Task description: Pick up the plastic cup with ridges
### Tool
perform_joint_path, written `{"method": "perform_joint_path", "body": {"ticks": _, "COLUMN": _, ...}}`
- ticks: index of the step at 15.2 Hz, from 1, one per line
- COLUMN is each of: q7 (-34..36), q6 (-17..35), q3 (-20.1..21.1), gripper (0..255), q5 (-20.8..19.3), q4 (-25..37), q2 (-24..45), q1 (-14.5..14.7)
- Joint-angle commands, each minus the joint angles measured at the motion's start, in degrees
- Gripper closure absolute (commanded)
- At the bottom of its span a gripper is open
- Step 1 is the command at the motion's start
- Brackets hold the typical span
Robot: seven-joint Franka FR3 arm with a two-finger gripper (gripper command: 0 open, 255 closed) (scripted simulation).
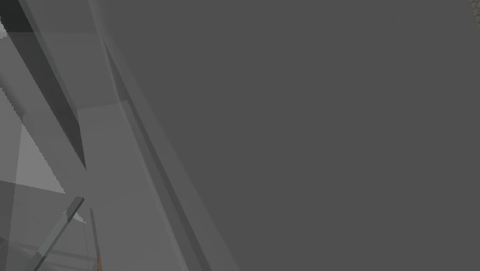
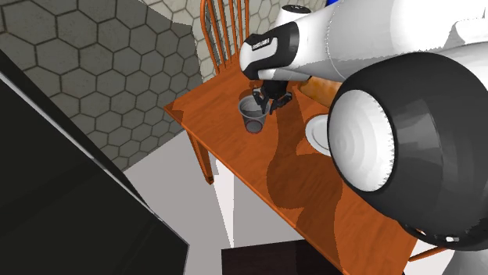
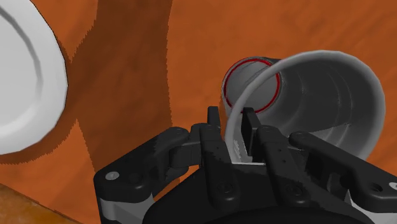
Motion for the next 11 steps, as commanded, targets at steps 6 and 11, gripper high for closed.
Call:
{"method": "perform_joint_path", "body": {"ticks": 6, "q7": 0.6, "q6": -4.1, "q3": -0.2, "gripper": 255, "q5": -0.4, "q4": 1.3, "q2": -2.8, "q1": 0.1}}
{"method": "perform_joint_path", "body": {"ticks": 11, "q7": 1.0, "q6": -7.2, "q3": -0.2, "gripper": 255, "q5": -0.6, "q4": 2.7, "q2": -4.5, "q1": 0.1}}
